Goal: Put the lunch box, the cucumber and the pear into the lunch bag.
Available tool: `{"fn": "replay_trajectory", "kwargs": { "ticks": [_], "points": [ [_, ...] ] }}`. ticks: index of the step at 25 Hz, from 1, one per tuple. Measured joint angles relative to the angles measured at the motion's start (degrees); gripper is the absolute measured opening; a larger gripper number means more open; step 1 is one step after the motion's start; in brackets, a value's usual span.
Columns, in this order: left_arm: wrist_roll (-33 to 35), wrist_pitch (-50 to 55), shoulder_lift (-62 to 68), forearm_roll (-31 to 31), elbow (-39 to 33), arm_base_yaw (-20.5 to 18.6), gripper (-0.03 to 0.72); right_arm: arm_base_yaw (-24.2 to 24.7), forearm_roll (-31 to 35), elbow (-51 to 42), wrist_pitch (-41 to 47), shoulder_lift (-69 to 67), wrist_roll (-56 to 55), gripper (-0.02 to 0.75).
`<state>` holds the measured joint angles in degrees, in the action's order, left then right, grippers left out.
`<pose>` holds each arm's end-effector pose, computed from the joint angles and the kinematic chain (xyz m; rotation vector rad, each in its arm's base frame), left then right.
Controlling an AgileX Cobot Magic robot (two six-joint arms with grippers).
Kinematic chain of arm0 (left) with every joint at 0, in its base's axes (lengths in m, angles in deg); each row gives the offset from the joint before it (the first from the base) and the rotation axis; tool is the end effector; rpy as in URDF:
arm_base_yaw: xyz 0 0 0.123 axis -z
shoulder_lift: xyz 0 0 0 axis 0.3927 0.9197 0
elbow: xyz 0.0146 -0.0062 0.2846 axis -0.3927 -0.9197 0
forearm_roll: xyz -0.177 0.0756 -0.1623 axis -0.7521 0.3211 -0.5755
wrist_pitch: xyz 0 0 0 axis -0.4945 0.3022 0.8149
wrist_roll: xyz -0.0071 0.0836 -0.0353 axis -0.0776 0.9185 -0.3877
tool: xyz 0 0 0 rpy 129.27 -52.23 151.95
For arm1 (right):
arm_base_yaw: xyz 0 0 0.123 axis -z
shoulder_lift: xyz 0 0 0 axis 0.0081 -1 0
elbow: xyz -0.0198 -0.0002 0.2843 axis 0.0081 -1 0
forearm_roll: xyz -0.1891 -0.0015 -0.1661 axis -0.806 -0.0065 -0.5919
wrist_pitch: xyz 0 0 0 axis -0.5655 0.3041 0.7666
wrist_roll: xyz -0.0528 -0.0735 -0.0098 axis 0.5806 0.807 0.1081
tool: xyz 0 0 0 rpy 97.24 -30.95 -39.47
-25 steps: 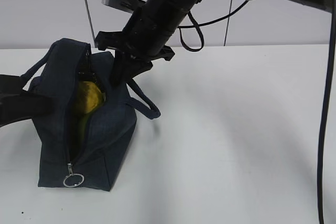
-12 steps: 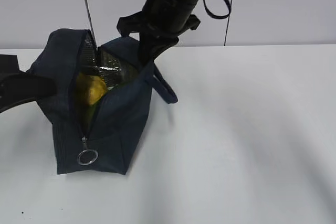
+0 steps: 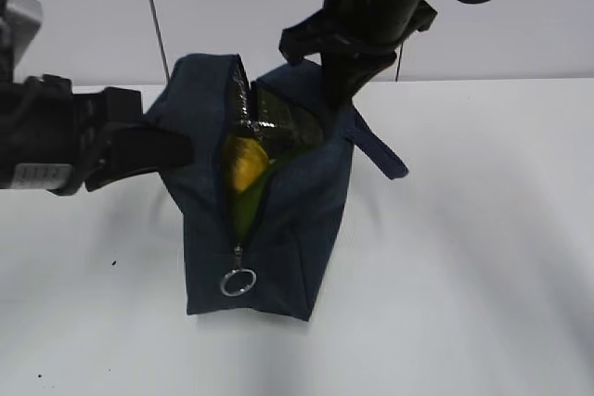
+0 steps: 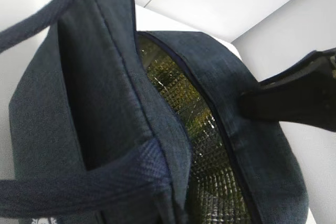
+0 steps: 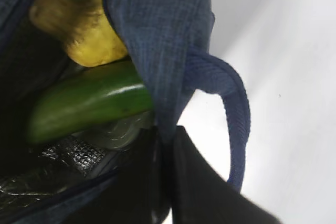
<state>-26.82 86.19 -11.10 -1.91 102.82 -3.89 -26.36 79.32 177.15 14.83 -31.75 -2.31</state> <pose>0.2229 -0.1279 0.2532 0.1971 2.2238 -1.0390 0.3634 0.1961 0.3193 -0.7745 2.7123 0.2644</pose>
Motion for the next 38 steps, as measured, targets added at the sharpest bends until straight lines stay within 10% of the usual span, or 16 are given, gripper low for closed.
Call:
{"fn": "replay_trajectory", "kwargs": {
  "ticks": [22, 31, 38],
  "points": [
    [0.4, 0.3, 10.9, -4.6, 5.6, 4.6, -0.015, 1.2, -0.9, -3.4, -0.8, 0.2, 3.0, 0.011],
    [0.4, 0.3, 10.9, -4.4, 5.6, 4.6, 0.162, 1.2, -0.3, -3.4, -0.8, 0.5, 3.6, 0.422],
    [0.4, 0.3, 10.9, -1.7, 5.6, 4.6, 0.278, 1.2, 1.4, -3.4, -0.9, 0.5, 3.5, 0.486]
  ]
}}
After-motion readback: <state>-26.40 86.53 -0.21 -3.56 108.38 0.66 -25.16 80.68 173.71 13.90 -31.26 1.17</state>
